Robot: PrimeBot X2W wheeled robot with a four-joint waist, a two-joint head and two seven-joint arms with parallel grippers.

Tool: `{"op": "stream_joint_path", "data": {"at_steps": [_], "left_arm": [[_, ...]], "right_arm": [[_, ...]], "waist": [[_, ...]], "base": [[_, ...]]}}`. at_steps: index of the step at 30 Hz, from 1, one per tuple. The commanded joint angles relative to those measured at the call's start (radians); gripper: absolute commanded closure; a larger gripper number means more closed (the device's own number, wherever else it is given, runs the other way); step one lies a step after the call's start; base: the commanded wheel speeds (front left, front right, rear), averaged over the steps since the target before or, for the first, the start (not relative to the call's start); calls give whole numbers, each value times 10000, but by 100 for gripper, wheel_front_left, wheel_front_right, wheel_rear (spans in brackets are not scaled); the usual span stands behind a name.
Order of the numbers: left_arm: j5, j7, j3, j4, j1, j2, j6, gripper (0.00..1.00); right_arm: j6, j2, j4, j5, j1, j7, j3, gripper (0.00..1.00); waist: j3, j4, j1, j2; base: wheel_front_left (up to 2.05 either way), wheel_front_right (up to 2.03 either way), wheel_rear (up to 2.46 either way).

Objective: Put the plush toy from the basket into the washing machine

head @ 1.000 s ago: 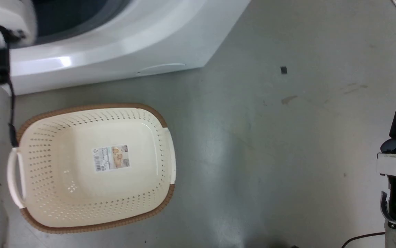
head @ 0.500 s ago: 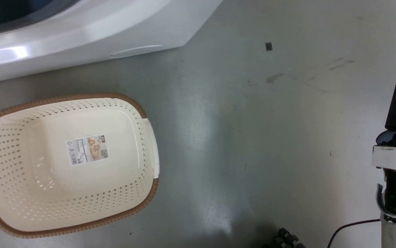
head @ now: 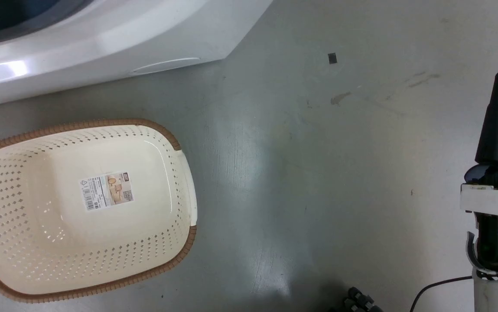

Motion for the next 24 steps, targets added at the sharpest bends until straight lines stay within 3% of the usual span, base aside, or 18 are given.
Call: {"op": "stream_joint_path", "data": {"at_steps": [1, 10, 24], "left_arm": [[-153, -31, 67, 229, -145, -47, -67, 0], [-567, -54, 133, 1028, 250, -362, -425, 0], [-1071, -58, 682, -272, 2927, -1117, -392, 0]], "right_arm": [[-7, -10, 45, 22, -106, -47, 31, 0], [-7, -10, 203, -169, 91, -47, -8, 0], [-7, -10, 349, -504, 491, -47, -143, 0]], "waist": [[-124, 40, -1, 0], [-891, 335, -1, 0], [-2240, 898, -1, 0]], "base": [[0, 0, 0], [0, 0, 0], [0, 0, 0]]}}
